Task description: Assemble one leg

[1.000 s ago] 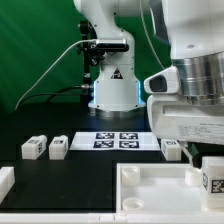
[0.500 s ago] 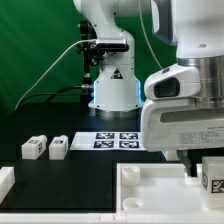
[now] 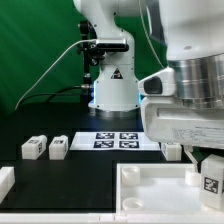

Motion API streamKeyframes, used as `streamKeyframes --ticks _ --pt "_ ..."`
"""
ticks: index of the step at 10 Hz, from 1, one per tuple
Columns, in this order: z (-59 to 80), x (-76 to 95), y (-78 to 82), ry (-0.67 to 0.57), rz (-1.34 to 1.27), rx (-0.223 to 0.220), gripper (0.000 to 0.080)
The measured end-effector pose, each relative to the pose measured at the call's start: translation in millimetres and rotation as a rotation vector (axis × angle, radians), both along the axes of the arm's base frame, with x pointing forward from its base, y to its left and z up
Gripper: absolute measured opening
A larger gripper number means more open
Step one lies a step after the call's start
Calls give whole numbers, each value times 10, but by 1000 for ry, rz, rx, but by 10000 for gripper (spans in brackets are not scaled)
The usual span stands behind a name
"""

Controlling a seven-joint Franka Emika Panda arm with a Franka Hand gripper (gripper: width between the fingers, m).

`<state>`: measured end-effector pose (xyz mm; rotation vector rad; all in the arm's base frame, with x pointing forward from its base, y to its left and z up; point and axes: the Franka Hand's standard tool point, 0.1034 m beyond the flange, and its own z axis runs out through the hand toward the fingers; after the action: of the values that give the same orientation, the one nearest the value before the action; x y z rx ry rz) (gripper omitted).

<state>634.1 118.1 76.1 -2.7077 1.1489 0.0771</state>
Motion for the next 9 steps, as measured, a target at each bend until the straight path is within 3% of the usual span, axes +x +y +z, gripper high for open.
streamKeyframes --ticks 2,6,7,8,9 --pt "-49 -23 -19 54 -350 62 305" --pt "-64 -42 -9 52 -351 69 298" --pt "-60 -44 -19 27 -221 51 298" --pt "-45 -32 -22 -21 16 15 377" --pt "-27 -22 16 -51 181 -23 377"
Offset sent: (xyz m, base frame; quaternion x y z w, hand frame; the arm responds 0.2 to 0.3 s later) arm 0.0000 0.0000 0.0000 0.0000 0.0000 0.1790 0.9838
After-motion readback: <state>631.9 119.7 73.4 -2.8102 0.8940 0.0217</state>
